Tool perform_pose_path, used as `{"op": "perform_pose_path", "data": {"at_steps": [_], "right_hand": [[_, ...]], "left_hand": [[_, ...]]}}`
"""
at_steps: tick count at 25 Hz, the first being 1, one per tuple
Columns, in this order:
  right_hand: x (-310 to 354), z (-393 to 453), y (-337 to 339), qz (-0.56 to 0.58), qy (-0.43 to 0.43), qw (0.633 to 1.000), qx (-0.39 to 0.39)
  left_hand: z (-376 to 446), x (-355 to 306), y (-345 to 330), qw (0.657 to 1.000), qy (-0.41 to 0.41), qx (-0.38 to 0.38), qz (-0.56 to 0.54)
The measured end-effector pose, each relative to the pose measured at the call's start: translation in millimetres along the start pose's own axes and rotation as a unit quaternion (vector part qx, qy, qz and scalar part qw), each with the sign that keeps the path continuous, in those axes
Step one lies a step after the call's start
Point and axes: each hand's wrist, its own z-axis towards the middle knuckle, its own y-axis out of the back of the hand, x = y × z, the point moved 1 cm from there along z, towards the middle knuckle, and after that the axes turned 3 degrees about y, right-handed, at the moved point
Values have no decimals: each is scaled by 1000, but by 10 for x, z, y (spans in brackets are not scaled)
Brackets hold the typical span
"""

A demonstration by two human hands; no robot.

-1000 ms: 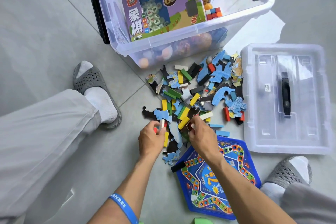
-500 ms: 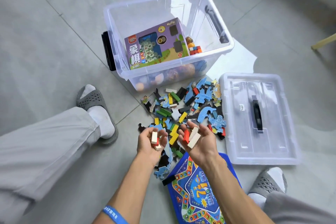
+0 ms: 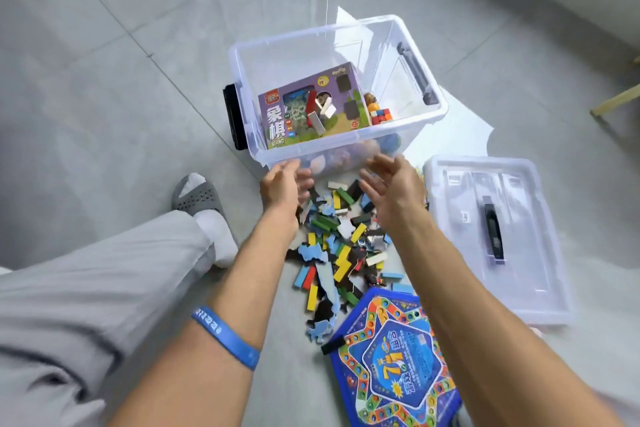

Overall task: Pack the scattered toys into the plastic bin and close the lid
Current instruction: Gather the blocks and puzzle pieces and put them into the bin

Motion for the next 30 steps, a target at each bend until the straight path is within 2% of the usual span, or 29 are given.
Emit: {"op": "perform_pose_path", "data": {"at_steps": [2,4,5,7,9,11,13,16,18,19,21,22,23,24,25,26,28,29,30], "right_hand": [[-551,-15,482,-71,-46,995,-48],[-1083,-23,894,-180,-77,977,-85],[-1320,-18,1040,-256,-73,961,-76],[-1678,-51,1177,-411,-31,911,-10],[-1963,-74,1171,-557,32,828,66],[-2203,-63,1120,-644,85,753,108],[-2367,-23,1047,-687,111,709,115],[-2481,38,1004,-716,138,679,90],[-2531,66,974,-718,178,667,87],[-2560,66,951,-724,200,654,86],[-2618,90,876,-747,223,621,79],[-2641,109,830,-758,223,607,79],[-2655,116,788,-760,217,607,82],[-2646,112,754,-743,200,633,81],[-2619,106,735,-708,170,680,81],[-2570,87,740,-648,131,746,79],[-2427,64,829,-470,38,879,67],[-2350,62,909,-376,-5,925,55],[-2273,76,1007,-301,-43,952,38]], "left_hand": [[41,710,319,987,41,-44,150],[75,1382,623,943,76,-87,312],[92,1610,740,919,77,-97,374],[146,1875,880,884,61,-89,455],[259,1981,905,851,-11,-54,523],[381,2008,891,821,-86,-14,564],[493,2007,860,791,-119,14,600],[565,1999,770,755,-153,16,637],[587,2009,750,755,-136,9,641],[593,2009,771,765,-106,-3,635],[587,1969,848,818,-16,-47,573],[582,1948,895,866,39,-70,494],[566,1934,951,917,100,-86,377],[537,1916,996,952,156,-94,247],[517,1889,1031,967,201,-89,130],[505,1856,1060,969,233,-72,33],[497,1789,1064,962,261,-23,-71],[495,1763,1040,961,262,-2,-88],[492,1748,1002,960,262,12,-94]]}}
